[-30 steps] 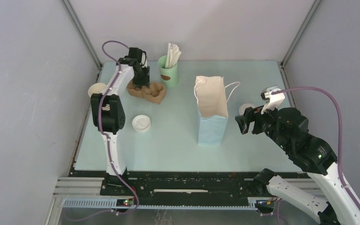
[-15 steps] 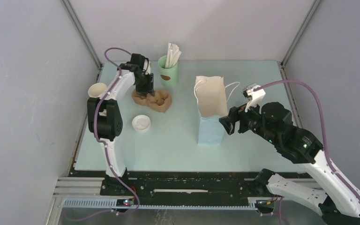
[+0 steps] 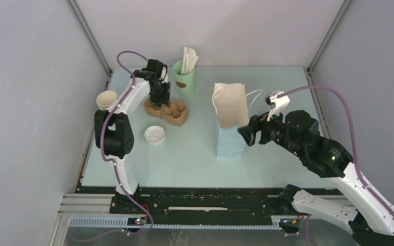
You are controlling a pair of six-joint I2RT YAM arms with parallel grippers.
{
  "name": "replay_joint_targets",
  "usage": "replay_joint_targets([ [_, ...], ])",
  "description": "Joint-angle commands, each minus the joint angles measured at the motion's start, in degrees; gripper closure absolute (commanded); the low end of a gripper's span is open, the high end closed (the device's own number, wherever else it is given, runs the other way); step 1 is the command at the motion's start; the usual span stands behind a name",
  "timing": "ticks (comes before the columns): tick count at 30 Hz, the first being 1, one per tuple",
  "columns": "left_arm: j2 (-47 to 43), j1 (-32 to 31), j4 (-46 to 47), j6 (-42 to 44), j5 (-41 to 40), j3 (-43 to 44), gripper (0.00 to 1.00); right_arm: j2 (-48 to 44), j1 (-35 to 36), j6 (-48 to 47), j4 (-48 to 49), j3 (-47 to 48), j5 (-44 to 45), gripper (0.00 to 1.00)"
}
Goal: Pack the takeout coffee
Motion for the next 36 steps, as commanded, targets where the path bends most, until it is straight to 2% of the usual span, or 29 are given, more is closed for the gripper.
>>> replay_joint_targets([
  [1, -8.26, -1.25, 5.21, 1.25, -8.02, -3.43, 1.00, 0.37, 0.70, 0.64, 1.33, 2.09, 0.74, 0.17],
  [3, -6.00, 0.18, 0.22, 0.11, -5.56, -0.15, 1.00, 0.86, 0.78, 0.33, 1.66, 2.09, 0.35, 0.17],
  [4, -6.51, -0.15, 0.75, -0.25, -5.41, -0.54, 1.00, 0.96, 0.88, 0.27, 1.88, 2.11, 0.26, 0.17],
  [7, -9.51, -0.17, 8.90, -1.54, -4.56, -5.77, 1.00, 0.72, 0.96, 0.66, 1.73, 2.10, 0.56, 0.18],
  [9, -3.09, 2.14, -2.56, -2.29, -0.72, 4.48, 1.00, 0.58, 1.00, 0.90, 1.99, 2.18, 0.34, 0.18],
  [10, -3.82, 1.62, -4.38, -1.42, 0.18, 4.70, 1.00, 0.40, 1.16, 0.95, 1.87, 2.24, 0.26, 0.18],
  [12, -8.76, 0.50, 3.64, -1.10, -3.62, -1.46, 1.00, -0.17, 1.22, 1.32, 1.30, 2.26, 0.89, 0.18],
  [15, -7.64, 2.14, -0.38, -2.28, 1.79, 1.57, 1.00, 0.24, 1.43, 1.03, 1.15, 2.28, 1.16, 0.18],
  [17, -8.88, 2.53, 4.34, -2.92, 0.55, -2.78, 1.00, 0.69, 1.63, 0.78, 1.70, 2.33, 0.92, 0.17],
  [19, -6.47, 3.21, -3.46, -2.43, 1.66, 1.79, 1.00, 1.26, 1.92, 0.38, 2.16, 3.08, -0.03, 0.17],
  [20, -8.81, 2.35, -1.00, -1.62, 0.08, -0.81, 1.00, 1.70, 2.23, 0.26, 2.00, 3.89, -0.20, 0.17],
  [21, -11.61, 1.78, 5.65, -1.50, -2.66, -5.92, 1.00, 2.00, 2.61, 0.14, 2.06, 4.30, 0.04, 0.17],
  [22, -11.91, 2.30, 6.75, -1.76, -3.36, -7.75, 1.00, 2.29, 2.85, -0.10, 2.55, 4.36, 0.23, 0.16],
  [24, -7.23, 3.72, -1.32, -1.97, -0.21, -2.23, 1.00, 3.35, 3.33, -0.61, 3.57, 5.09, -0.28, 0.16],
  [26, -9.11, 2.53, 3.36, -1.89, -1.35, -6.18, 1.00, 5.56, 4.89, -1.31, 3.55, 7.44, 0.13, 0.16],
  [27, -9.75, 2.92, 4.85, -2.20, 0.57, -7.61, 1.00, 7.36, 6.44, -1.95, 3.59, 8.90, 0.94, 0.16],
  [29, -8.31, 4.07, 4.57, -2.42, 4.71, -7.29, 1.00, 10.06, 11.31, -6.06, 4.94, 11.71, 2.87, 0.15],
  [32, -6.73, 4.89, 3.33, -1.87, 5.44, -6.07, 1.00, 15.44, 20.24, -14.55, 8.40, 16.19, 7.23, 0.11],
  [34, -6.63, 5.09, 3.89, -1.85, 5.68, -6.31, 1.00, 19.36, 23.16, -21.53, 11.89, 17.05, 5.41, 0.11],
  [36, -6.30, 5.12, 4.23, -2.00, 5.81, -6.23, 1.00, 23.21, 24.24, -28.86, 15.38, 16.38, -1.07, 0.12],
])
